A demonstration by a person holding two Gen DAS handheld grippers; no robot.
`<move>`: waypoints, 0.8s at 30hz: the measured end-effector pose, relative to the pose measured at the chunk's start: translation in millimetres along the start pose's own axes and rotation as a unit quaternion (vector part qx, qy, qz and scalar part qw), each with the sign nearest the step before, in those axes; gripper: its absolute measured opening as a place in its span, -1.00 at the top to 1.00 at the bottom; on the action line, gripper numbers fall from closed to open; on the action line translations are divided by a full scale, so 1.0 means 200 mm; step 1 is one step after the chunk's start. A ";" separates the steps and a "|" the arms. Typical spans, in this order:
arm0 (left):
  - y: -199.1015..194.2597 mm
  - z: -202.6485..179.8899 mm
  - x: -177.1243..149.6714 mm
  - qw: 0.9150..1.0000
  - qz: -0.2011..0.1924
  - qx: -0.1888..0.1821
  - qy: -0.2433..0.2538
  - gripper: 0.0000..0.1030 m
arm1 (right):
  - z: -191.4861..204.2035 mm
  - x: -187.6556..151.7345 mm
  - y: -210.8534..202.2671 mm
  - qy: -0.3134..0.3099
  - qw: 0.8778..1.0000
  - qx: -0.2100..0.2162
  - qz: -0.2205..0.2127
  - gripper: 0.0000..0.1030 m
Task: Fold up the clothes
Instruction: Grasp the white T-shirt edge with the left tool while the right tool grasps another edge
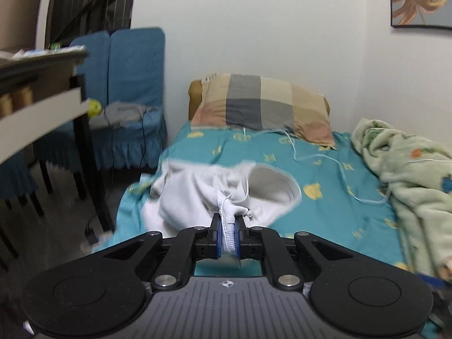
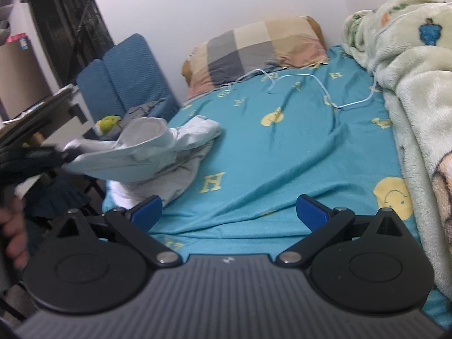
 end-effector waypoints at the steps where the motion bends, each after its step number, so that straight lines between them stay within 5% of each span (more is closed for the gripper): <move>1: -0.07 0.02 -0.03 1.000 0.005 -0.001 -0.007 0.83 | 0.01 0.00 -0.02 0.005 1.000 0.005 0.001 -1.00; 5: -0.23 0.07 -0.22 1.000 0.029 0.009 -0.003 0.82 | 0.06 -0.01 -0.08 0.018 0.999 0.041 0.008 -1.00; 11: -0.19 0.14 -0.37 0.997 0.067 0.019 -0.034 0.82 | 0.23 -0.04 -0.03 -0.041 0.996 0.069 0.041 -0.97; 17: -0.06 0.27 -0.42 0.992 0.092 0.030 -0.084 0.81 | 0.43 -0.06 0.24 -0.135 0.985 0.068 0.082 -0.51; 20: 0.01 0.34 -0.45 0.986 0.111 0.041 -0.116 0.81 | 0.49 -0.08 0.42 -0.178 0.977 0.059 0.097 -0.45; 24: 0.06 0.38 -0.49 0.983 0.127 0.054 -0.119 0.81 | 0.45 -0.17 0.61 -0.207 0.971 0.051 0.111 0.01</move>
Point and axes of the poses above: each gripper's, at about its wrist camera, not at the fingertips, and y roughly the way its jaws point, z to its left, x to its top, the point moved 2 cm from there along y, roughly the way its jaws point, and after that the axes turned 7 degrees about -z, right-handed, at the moved point
